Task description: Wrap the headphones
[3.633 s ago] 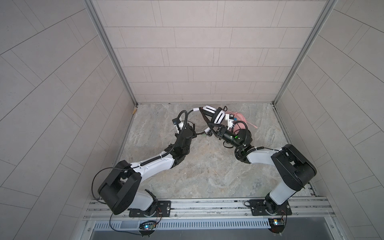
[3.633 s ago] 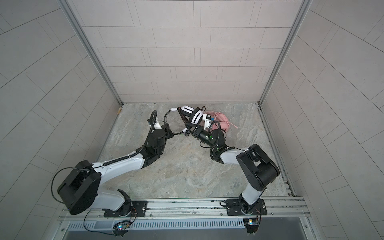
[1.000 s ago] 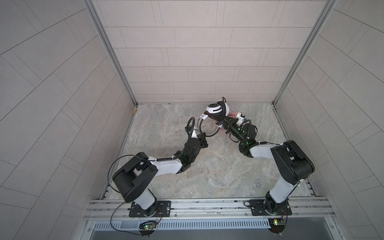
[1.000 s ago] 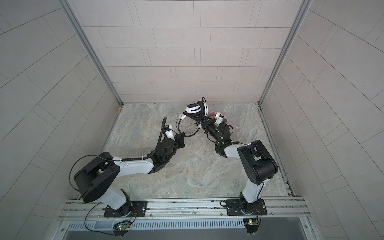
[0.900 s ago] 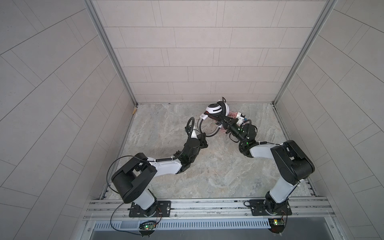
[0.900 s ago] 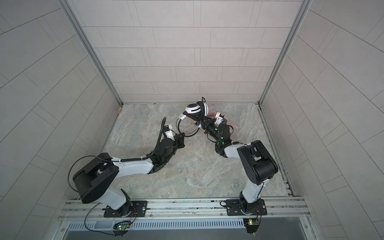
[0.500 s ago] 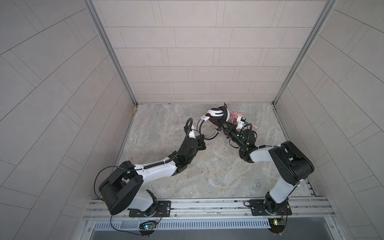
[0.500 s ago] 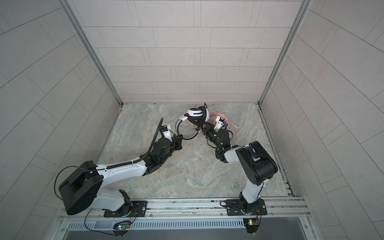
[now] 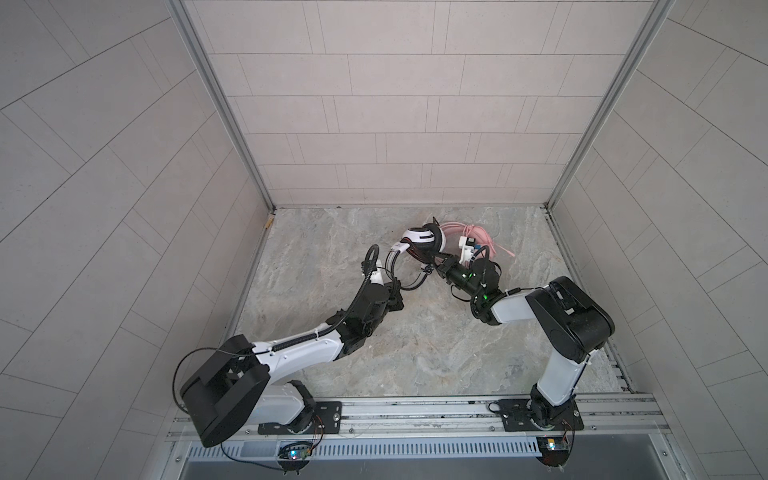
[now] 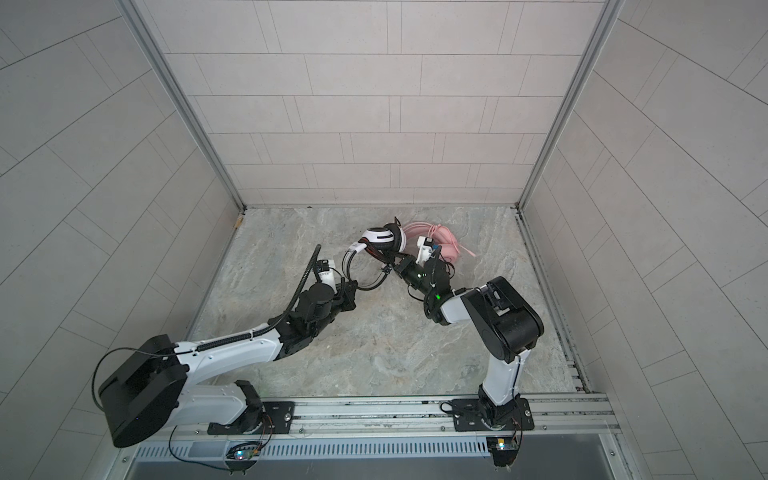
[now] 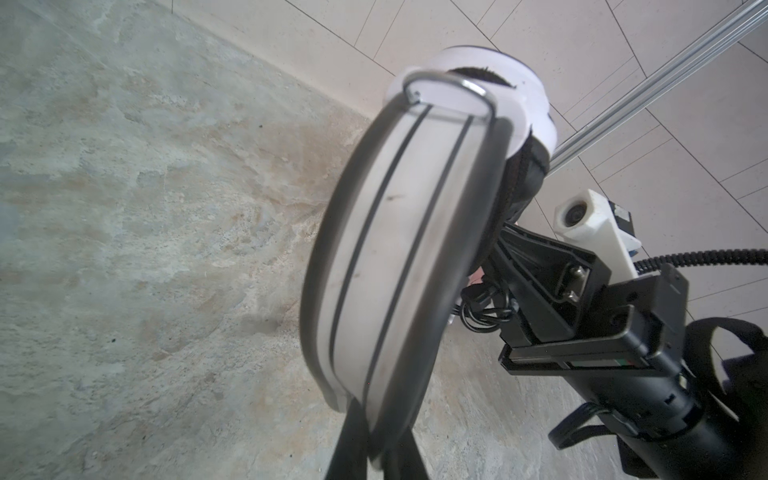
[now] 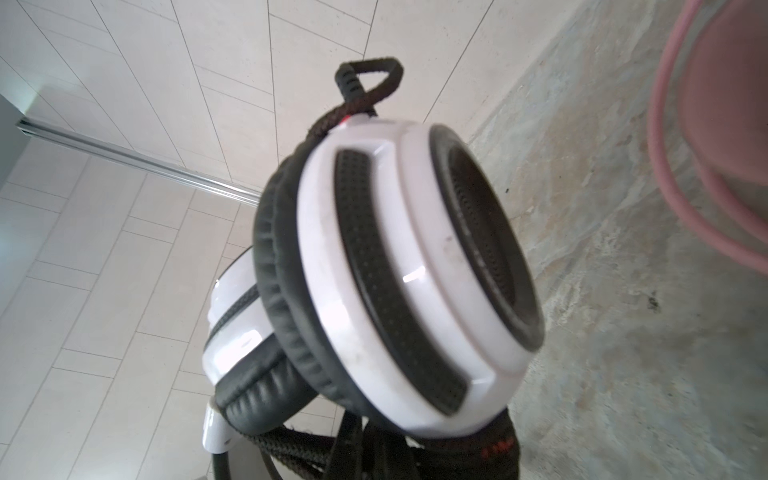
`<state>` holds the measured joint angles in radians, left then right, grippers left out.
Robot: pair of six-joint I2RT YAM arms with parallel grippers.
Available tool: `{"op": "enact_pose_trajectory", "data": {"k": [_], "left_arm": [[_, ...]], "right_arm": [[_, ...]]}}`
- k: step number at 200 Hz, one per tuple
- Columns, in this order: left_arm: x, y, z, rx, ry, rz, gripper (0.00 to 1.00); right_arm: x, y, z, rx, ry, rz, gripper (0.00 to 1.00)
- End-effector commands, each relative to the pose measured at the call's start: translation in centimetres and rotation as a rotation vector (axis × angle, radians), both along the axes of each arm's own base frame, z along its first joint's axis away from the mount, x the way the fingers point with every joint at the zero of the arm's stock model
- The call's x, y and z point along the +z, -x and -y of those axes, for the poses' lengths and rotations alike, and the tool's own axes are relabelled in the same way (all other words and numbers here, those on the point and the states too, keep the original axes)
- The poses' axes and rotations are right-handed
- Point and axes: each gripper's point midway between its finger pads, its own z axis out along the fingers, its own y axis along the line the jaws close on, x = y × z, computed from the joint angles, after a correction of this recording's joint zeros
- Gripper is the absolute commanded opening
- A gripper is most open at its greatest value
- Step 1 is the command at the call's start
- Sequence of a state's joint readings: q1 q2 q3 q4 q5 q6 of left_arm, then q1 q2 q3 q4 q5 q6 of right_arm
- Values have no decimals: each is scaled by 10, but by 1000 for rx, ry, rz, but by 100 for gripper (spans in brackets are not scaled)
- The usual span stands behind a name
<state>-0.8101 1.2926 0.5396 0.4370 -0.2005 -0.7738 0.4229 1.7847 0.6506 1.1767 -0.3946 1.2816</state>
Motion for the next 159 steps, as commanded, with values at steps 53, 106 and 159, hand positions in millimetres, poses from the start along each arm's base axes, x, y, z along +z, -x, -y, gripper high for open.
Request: {"op": "enact_pose_trajectory", "data": {"k": [53, 106, 159], "left_arm": [[-40, 36, 38, -222, 104, -179, 0], [-32, 30, 46, -215, 182, -160, 0], [-20, 21, 42, -176, 257, -140, 0]], "right_arm": [[-15, 25, 5, -29, 426, -28, 17], [-6, 36, 6, 13, 649, -19, 34], [-18, 44, 8, 80, 734, -49, 39]]}}
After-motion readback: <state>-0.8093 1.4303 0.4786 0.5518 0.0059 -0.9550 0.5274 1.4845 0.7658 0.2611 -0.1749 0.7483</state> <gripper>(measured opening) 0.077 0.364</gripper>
